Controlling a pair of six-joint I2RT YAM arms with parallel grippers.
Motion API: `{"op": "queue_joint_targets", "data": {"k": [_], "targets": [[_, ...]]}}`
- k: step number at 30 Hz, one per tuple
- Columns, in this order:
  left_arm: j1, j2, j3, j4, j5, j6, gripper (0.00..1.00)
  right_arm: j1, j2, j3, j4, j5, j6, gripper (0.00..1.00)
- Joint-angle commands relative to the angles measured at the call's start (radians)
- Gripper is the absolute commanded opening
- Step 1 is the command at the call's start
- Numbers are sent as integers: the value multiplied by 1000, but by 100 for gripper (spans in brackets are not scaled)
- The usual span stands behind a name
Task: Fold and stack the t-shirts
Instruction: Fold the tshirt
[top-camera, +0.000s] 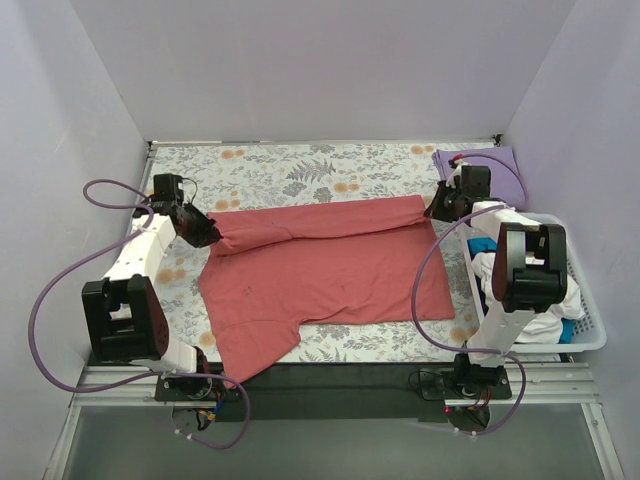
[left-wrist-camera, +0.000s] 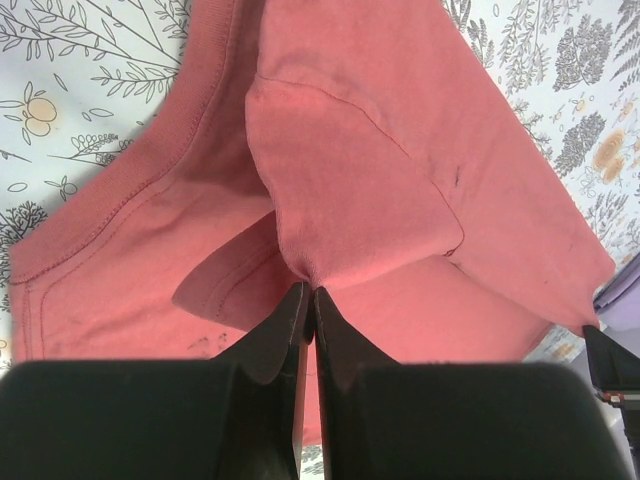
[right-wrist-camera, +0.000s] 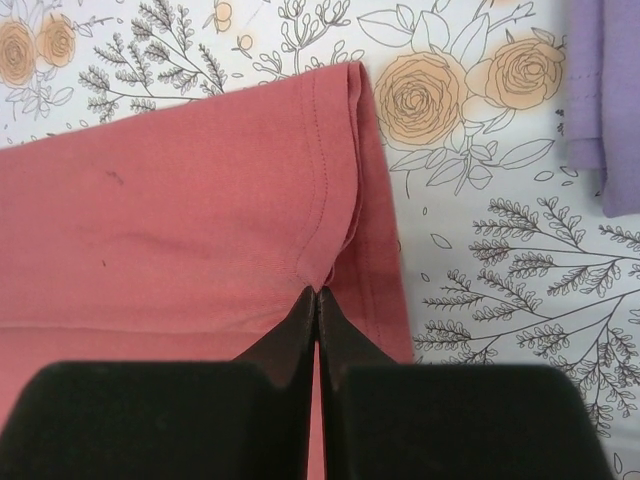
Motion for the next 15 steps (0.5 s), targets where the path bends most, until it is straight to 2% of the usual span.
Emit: {"op": "queue_joint_targets", "data": {"k": [1,15], "targets": [[8,-61,28,-29,4,10,3,-12,33,17,-66,37,-24,4],[9,-77,-127,17,33,10,4,-12,63,54,-120,75,-47,6]]}}
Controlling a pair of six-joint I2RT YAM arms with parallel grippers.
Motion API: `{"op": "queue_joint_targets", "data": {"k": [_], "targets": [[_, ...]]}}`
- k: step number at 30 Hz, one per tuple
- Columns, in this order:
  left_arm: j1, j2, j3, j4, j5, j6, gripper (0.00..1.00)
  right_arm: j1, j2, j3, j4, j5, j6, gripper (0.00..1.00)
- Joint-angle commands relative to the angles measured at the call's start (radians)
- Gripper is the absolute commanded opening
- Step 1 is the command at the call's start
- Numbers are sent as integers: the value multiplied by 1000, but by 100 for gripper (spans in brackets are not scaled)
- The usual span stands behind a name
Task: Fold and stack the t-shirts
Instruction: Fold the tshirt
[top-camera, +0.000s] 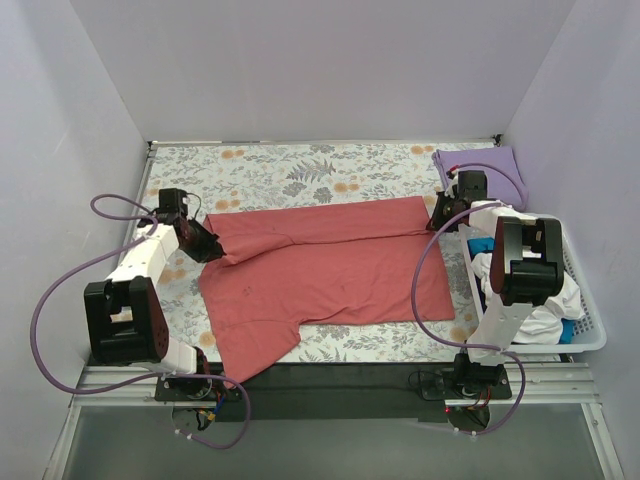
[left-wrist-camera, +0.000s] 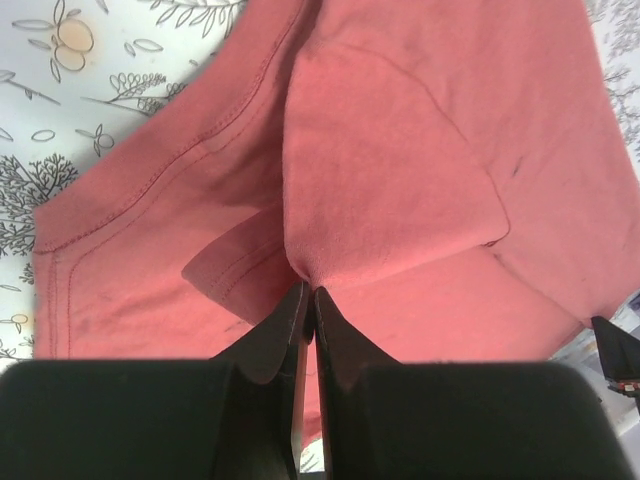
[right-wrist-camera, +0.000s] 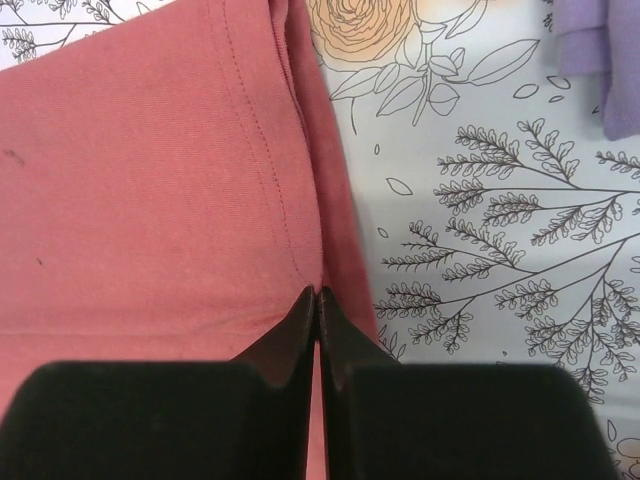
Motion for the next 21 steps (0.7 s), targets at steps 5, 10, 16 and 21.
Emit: {"op": "queue_joint_targets", "data": {"k": [5,10,16,21], "targets": [[8,-71,-12,2,28,14,4,-7,-26,51,-18,45,-23,6],[8,-82,29,-24,30,17,4,-7,-54,67,-23,57,-26,5],[8,-91,15,-30,53,21,4,-5,-36,77,-41,61,-27,5],[9,-94,-46,-28,69,40,5,-5,-22,71,-43,85,-29,5]]}}
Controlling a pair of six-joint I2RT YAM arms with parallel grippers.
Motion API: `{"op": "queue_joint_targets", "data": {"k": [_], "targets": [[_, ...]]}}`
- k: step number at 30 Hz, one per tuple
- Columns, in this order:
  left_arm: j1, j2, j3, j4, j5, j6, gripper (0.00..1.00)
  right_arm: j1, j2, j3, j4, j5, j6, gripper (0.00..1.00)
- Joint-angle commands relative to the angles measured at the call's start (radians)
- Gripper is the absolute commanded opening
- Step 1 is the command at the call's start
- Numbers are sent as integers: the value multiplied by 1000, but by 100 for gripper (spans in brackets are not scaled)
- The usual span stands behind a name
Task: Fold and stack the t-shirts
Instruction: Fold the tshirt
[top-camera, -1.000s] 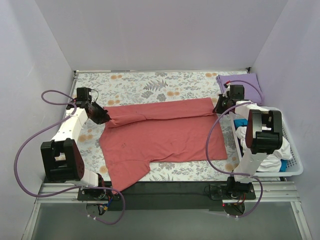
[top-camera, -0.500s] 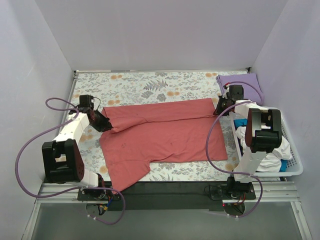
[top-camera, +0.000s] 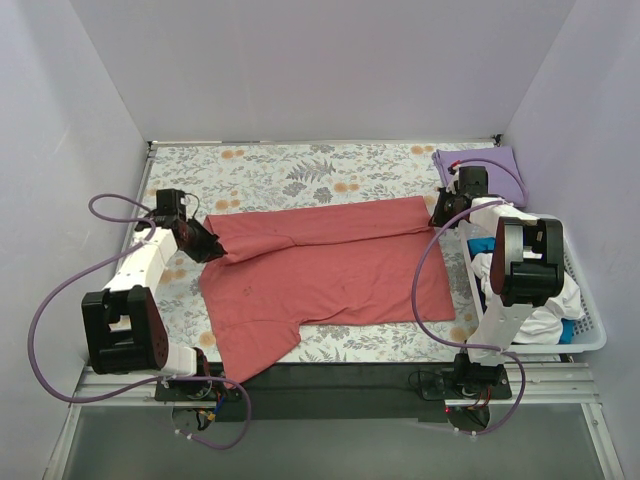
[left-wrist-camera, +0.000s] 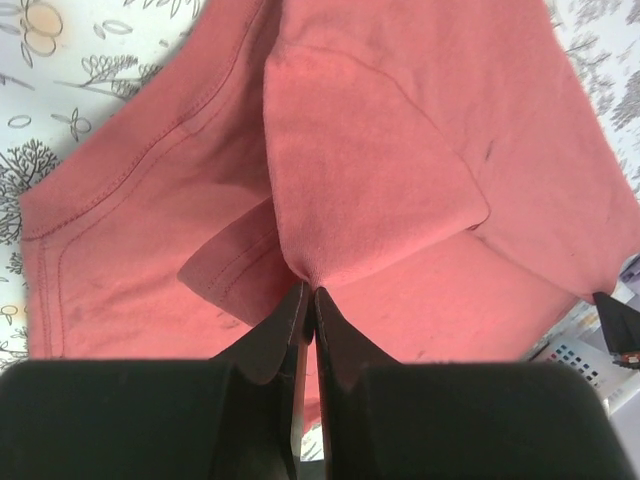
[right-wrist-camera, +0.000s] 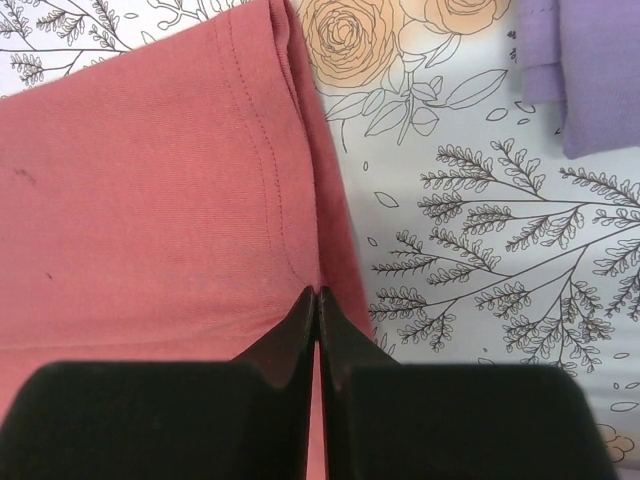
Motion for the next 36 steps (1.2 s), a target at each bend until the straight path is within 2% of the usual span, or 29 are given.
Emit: {"op": "queue_joint_targets", "data": {"k": [1,4,7,8,9,11,14,17,18,22,26,32,36], "targets": [[7,-48,-48,-19,30,18,5,-7,-13,31,-9,52,-23,5],[7,-59,-99,-1,16,16,5,-7,-5,25,-9,54,-21,6],[7,-60,-128,18,-19,18,11,-7,-3,26,-11,52,-24,8],[7,-60,-131,22,-28,18,12,-6,-5,28,-11,49,-24,11],[9,-60,-132,29,-33,16,13,-3,-11,28,-11,46,-24,18],[7,-69,-128,33,-33,10,28,2,-29,32,-17,45,-24,32],[7,-118,-114,55,-54,-10,50,20,-72,45,-21,46,-24,45],[7,-167,-91,88,-122,-24,67,71,-123,55,-25,55,-26,56],[7,-169,-86,111,-140,-24,69,103,-138,58,-26,57,-29,58],[7,-111,-45,196,-200,-24,69,201,-192,69,-8,60,-37,59],[7,53,35,274,-252,-24,63,292,-186,72,50,3,-46,56],[7,246,127,404,-248,-24,49,312,-54,100,127,-95,-3,52],[7,372,157,458,-207,-48,35,304,39,132,140,-87,-4,51]]}}
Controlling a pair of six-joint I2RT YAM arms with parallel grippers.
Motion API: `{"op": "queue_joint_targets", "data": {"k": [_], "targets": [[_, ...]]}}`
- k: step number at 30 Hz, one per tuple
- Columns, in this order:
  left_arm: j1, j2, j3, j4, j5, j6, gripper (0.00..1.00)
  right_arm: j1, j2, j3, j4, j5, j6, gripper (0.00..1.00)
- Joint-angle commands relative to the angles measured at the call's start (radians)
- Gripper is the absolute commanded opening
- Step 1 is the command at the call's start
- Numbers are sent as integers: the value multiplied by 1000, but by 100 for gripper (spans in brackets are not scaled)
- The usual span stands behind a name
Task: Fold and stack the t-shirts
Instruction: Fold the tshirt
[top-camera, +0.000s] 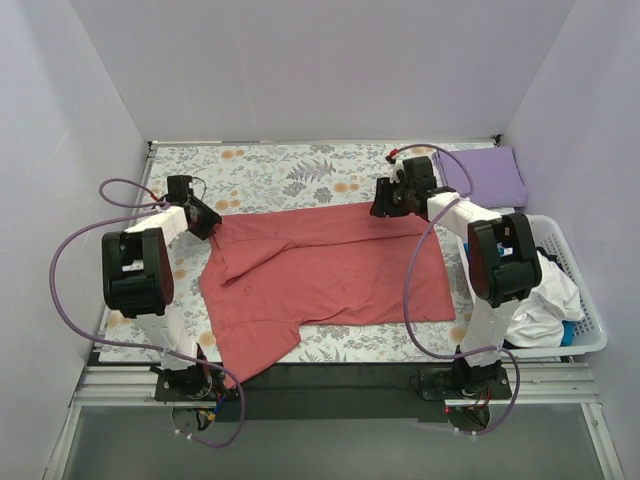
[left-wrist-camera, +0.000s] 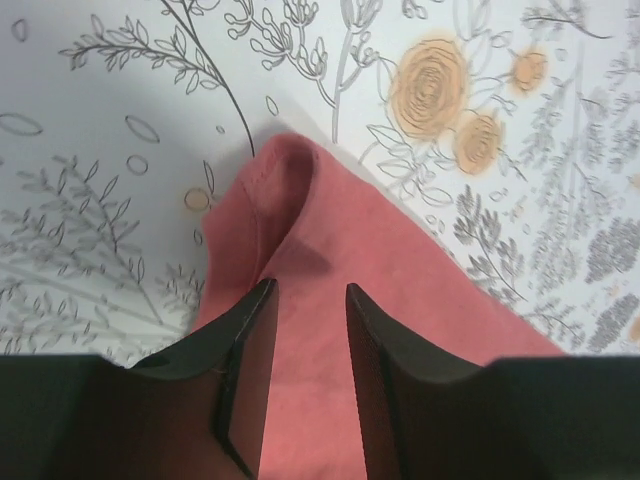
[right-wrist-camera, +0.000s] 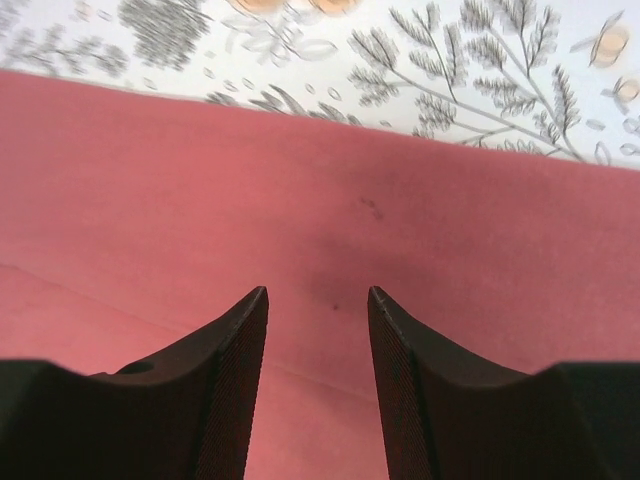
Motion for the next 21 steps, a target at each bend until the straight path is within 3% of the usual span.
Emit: {"op": "queue_joint_targets", "data": {"k": [1,8,12,14,19,21], "targets": [[5,66,53,62,16,-19,31,-15,72,51,38,-21,1,51],[7,149,52,18,-86,-52,22,-114,170,31,74,-27,16,50],[5,183,71,-14,-96,-28,23,-171,198,54,74,-30,2,50],[5,183,87,-24,-83,-13,28,-170,198,72,74,-59,-4,51],[-27,30,108,-31,-138,84,60,-115,111,80,72,-58,2,54],[-56,-42,107,-57,-186,113,67,-72,52,71,72,-47,-4,57]]}}
